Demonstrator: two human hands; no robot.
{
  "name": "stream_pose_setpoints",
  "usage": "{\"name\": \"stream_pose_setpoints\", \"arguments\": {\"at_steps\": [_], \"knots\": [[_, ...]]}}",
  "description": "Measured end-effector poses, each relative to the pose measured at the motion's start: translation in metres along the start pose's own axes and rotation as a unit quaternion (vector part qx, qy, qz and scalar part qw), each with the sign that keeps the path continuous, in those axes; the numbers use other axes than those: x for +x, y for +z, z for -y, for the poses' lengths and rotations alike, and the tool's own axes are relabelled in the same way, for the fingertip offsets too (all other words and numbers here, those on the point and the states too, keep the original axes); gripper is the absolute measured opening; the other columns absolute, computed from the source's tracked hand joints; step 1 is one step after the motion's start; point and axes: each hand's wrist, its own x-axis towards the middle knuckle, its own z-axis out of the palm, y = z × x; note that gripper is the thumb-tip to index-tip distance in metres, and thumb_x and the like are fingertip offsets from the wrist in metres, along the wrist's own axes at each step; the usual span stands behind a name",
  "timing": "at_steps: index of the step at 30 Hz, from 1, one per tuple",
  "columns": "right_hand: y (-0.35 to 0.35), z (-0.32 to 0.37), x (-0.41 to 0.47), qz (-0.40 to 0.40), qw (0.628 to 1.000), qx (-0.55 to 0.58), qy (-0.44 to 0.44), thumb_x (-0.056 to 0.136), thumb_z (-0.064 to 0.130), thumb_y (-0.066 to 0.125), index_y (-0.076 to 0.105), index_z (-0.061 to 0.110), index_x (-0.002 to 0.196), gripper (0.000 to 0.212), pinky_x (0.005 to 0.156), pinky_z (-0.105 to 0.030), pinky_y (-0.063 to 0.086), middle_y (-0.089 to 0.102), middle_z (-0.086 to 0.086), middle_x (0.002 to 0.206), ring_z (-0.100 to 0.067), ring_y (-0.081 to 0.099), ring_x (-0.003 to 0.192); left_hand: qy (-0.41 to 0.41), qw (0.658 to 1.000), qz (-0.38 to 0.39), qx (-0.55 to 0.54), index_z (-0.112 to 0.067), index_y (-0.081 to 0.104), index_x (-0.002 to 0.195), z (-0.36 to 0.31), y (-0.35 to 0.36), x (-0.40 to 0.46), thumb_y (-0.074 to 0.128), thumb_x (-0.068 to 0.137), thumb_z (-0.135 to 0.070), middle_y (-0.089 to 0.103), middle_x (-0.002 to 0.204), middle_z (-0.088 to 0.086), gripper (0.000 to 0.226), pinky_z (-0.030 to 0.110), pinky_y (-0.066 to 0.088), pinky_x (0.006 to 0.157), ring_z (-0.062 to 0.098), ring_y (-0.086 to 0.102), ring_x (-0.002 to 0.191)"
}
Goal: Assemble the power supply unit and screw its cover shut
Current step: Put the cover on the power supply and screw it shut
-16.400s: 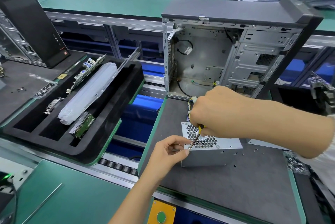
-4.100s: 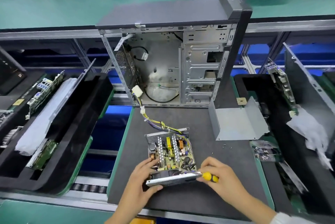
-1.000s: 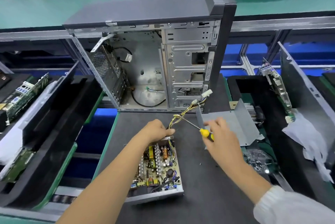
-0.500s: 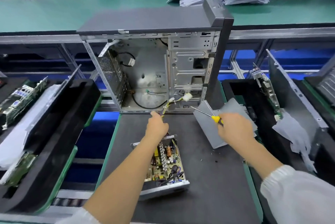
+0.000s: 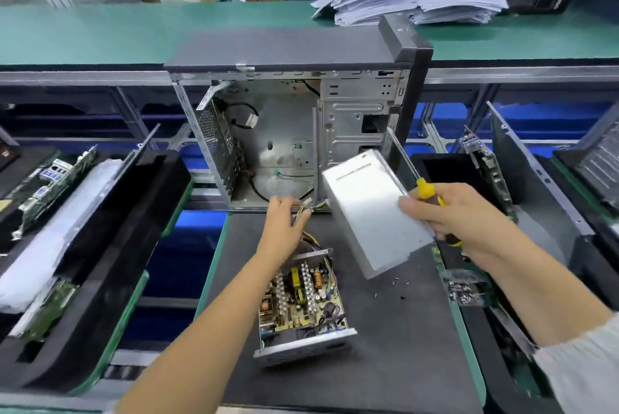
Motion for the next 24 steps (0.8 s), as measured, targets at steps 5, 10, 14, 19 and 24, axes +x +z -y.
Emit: {"name": "stream_pose_setpoints", "arguments": {"at_steps": [5,10,14,19,24], "knots": [[0.039,-0.001,0.009,0.066,0.984,0.159,0.049,0.076,0.027,0.066,0.054,0.013,0.073,0.018,0.043,-0.017,0.023,0.028,0.008,0.047,-0.006,0.020,0.042,-0.168,0.876,0.093,-0.442,-0.016,0.050,0.131,-0.010,-0.019,-0.045,0.034,0.103,-0.043,0.062,0.126,0.004,0.042,0.031,0.050,0.094,0.016,0.060,0.116],[0.072,-0.002,0.020,0.123,0.955,0.258,0.077,0.089,0.017,0.056,0.054,0.014,0.074,0.015,0.039,-0.013,0.026,0.036,0.009,0.048,-0.002,0.025,0.039,-0.198,0.815,0.122,-0.530,-0.019,0.052,0.137,0.008,-0.060,-0.067,0.040,0.100,-0.045,0.062,0.134,0.004,0.047,0.046,0.043,0.107,0.021,0.056,0.126],[0.091,-0.010,0.023,0.148,0.940,0.287,0.107,0.091,0.016,0.052,0.051,0.013,0.082,0.010,0.039,-0.013,0.025,0.035,0.005,0.061,-0.002,0.026,0.041,-0.160,0.841,0.125,-0.501,-0.029,0.043,0.144,0.032,-0.083,-0.088,0.041,0.099,-0.046,0.055,0.142,0.003,0.049,0.052,0.046,0.103,0.025,0.052,0.130],[0.107,-0.027,0.019,0.150,0.939,0.281,0.129,0.090,0.013,0.056,0.058,0.008,0.096,0.007,0.040,-0.015,0.029,0.043,0.004,0.062,-0.005,0.035,0.045,-0.158,0.876,0.084,-0.447,-0.046,0.041,0.135,0.040,-0.101,-0.107,0.061,0.078,-0.070,0.062,0.131,-0.014,0.066,0.034,0.055,0.086,0.010,0.061,0.118],[0.113,-0.035,0.009,0.130,0.959,0.201,0.152,0.079,0.061,0.058,0.063,0.017,0.087,0.045,0.042,-0.019,0.028,0.044,0.006,0.058,-0.009,0.033,0.046,-0.155,0.917,0.155,-0.333,-0.052,0.038,0.137,0.046,-0.097,-0.115,0.062,0.075,-0.077,0.059,0.132,-0.022,0.071,0.038,0.041,0.106,0.005,0.059,0.120]]}}
